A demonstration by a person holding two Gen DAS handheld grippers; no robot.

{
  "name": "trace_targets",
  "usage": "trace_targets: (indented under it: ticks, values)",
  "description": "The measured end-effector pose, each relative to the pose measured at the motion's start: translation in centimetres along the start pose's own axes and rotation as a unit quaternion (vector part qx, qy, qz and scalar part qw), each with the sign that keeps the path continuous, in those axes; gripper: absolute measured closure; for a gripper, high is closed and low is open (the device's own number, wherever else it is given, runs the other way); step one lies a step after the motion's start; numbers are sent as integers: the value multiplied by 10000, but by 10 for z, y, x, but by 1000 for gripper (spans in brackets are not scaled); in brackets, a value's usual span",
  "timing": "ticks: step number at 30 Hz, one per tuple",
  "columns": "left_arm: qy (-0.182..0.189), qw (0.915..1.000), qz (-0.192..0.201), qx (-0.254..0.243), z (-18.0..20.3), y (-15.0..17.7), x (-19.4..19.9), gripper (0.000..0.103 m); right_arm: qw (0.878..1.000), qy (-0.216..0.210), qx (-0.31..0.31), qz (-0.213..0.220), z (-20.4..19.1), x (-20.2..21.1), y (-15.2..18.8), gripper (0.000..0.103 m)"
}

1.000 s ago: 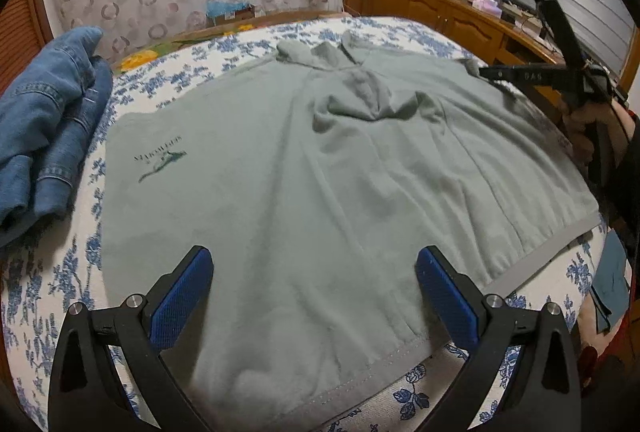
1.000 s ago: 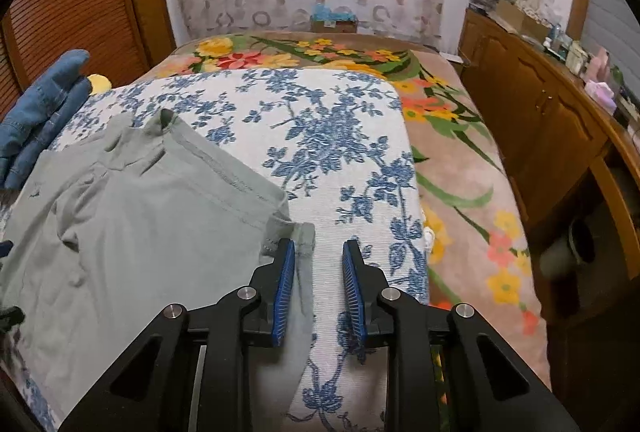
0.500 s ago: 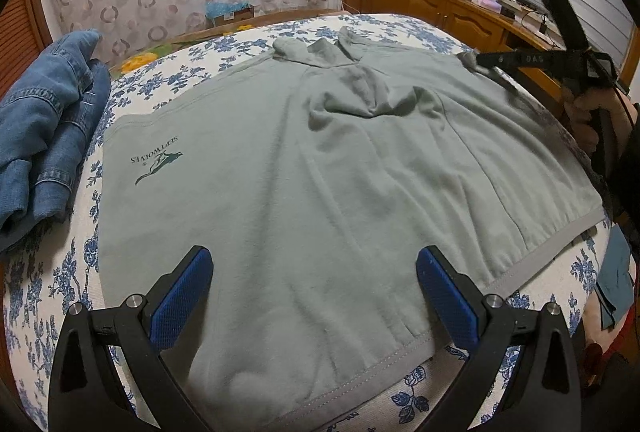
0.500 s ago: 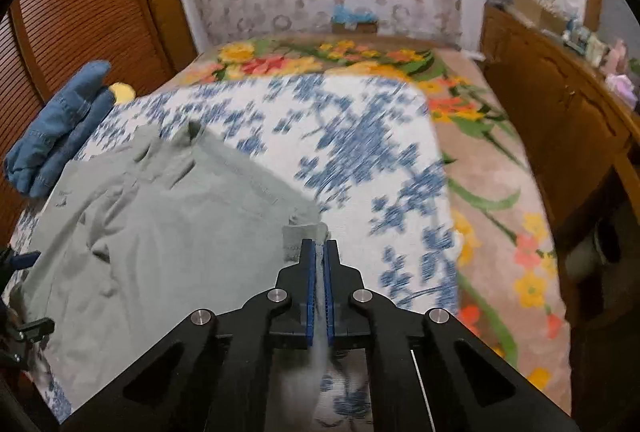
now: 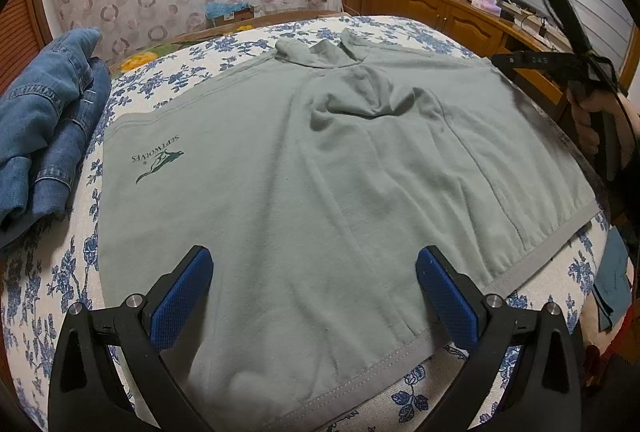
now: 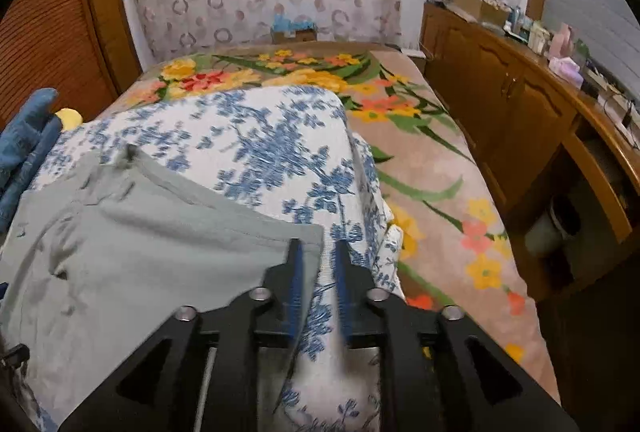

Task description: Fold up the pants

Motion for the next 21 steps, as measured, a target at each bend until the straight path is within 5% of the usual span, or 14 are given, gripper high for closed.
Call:
trace_targets:
  ticks: [4, 15, 18, 21]
  values:
    - [47, 9999, 84, 96, -5, 3, 6, 1, 9991, -179, 284, 261, -25, 17, 13, 57]
    - [75, 9981, 480, 386, -35, 29, 48, 7, 9890, -789, 1199, 361, -91, 30, 97, 38]
    - [94, 9976, 476, 500, -47, 37, 52, 25, 9871, -775, 1357, 336, -97, 30, 109, 37]
    - [134, 9967, 449, 659, -59, 47, 52, 29, 9880, -805, 1281, 305, -95, 29, 115, 37]
Point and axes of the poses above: each gripper's, at about its wrist camera, not at the fingertips, and x roughly against the way its jaws point, z to its right, y to its underside, the point moved 4 cm from there along -x, roughly the way its jaws point, and after that the axes turned 14 degrees about -z, right-handed, at the moved point
